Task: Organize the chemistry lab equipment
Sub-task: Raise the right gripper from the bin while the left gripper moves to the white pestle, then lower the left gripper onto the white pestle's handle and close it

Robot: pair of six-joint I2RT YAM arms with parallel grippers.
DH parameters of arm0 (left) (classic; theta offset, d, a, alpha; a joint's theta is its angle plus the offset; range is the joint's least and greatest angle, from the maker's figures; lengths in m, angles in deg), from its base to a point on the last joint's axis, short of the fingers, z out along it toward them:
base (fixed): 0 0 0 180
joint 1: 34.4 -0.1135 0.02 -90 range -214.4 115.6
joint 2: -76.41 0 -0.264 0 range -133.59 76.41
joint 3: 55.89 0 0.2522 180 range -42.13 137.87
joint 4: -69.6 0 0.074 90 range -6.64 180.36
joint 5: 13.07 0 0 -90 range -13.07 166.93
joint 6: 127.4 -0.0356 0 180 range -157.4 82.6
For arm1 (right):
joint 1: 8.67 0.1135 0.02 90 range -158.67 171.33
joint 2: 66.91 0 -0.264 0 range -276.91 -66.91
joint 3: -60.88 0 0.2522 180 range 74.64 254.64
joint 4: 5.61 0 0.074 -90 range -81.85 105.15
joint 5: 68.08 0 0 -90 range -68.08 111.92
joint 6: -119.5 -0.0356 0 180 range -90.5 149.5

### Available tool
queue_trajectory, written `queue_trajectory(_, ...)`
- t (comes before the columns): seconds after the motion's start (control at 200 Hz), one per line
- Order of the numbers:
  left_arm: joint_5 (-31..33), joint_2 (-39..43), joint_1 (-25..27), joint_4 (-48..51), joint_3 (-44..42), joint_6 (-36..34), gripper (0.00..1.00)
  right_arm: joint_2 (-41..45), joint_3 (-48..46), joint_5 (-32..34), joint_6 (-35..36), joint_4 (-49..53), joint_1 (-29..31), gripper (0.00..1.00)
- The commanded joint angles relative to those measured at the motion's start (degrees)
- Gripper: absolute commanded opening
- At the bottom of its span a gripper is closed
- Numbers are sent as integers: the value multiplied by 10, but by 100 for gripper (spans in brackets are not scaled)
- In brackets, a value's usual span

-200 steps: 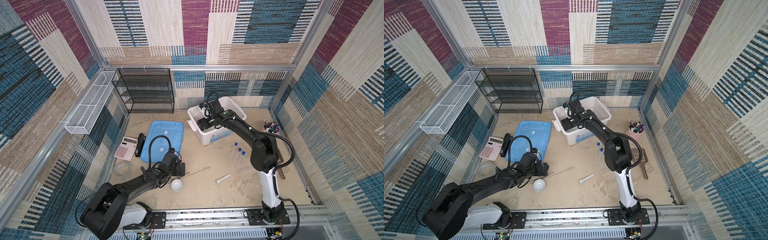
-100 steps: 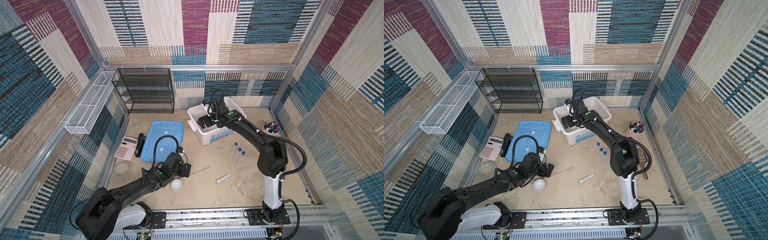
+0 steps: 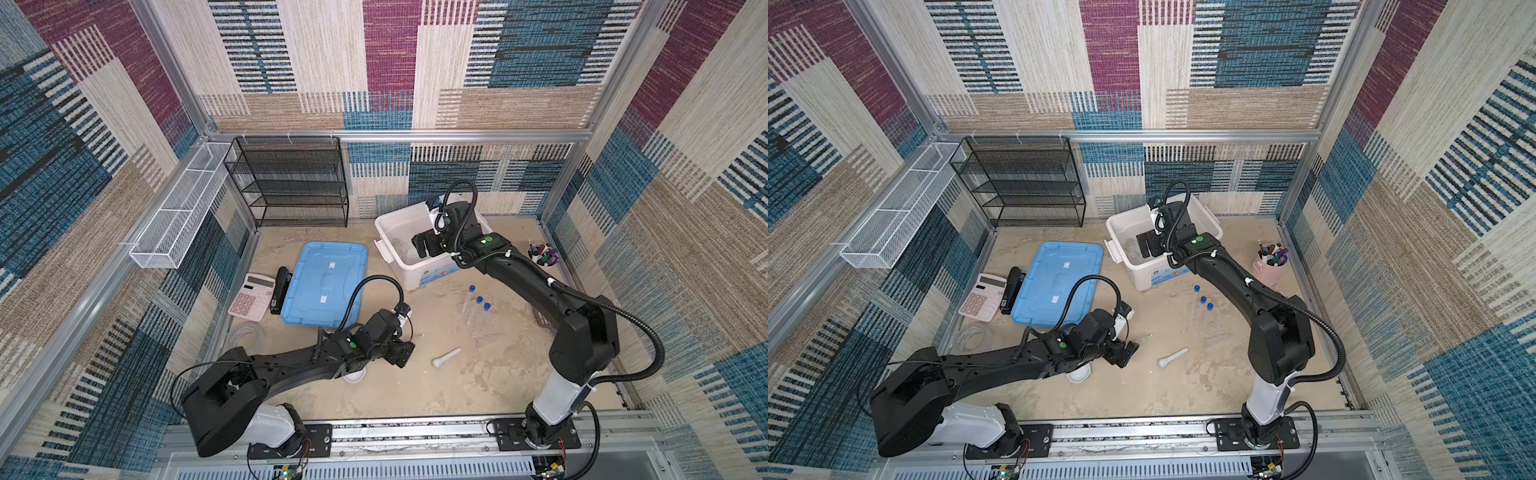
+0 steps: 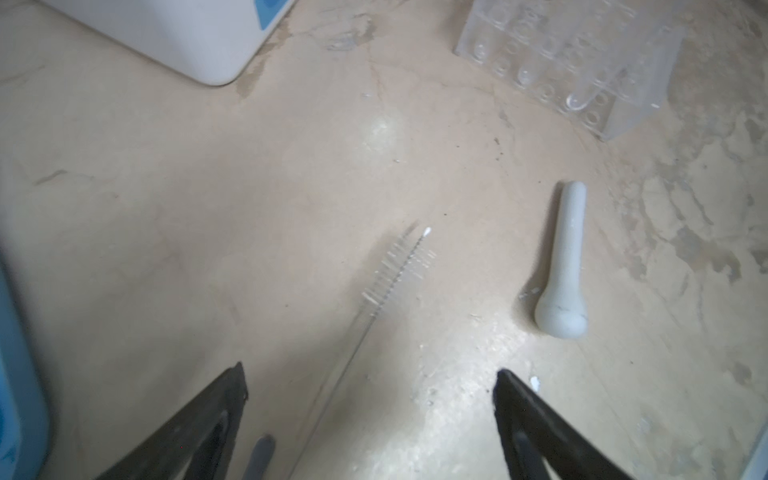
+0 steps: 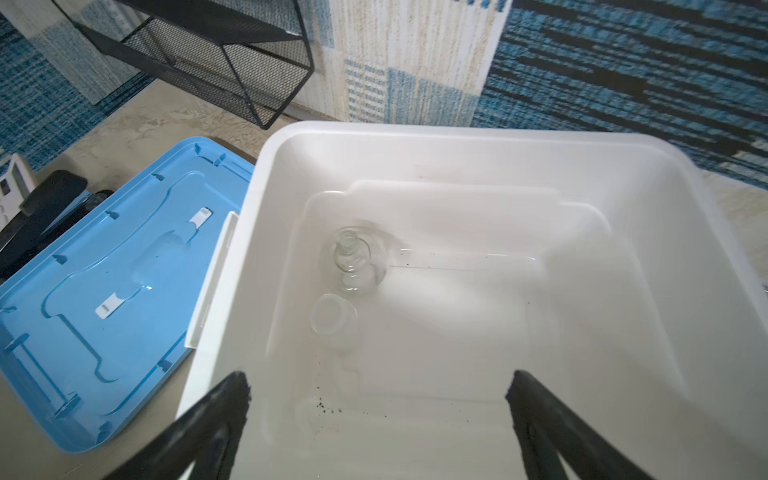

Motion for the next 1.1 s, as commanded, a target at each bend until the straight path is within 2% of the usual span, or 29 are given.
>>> queue_trajectory(0.0,-12,-35,21,-3,32,-23,93,32,-32,19,-14,-54,-18,99)
queue_trajectory(0.145,-24,-95,50,-2,81,-29,90,72,-82,15,-21,-78,-55,99)
queue_trajectory(0.381,-71,-171,67,11,147,-33,84,114,-144,-10,-37,-104,-109,99)
queue_trajectory(0.676,-98,-228,74,50,201,-47,78,135,-172,-15,-39,-114,-132,99)
queue_trajectory(1.092,-100,-270,77,87,247,-58,67,143,-190,-25,-53,-123,-155,99)
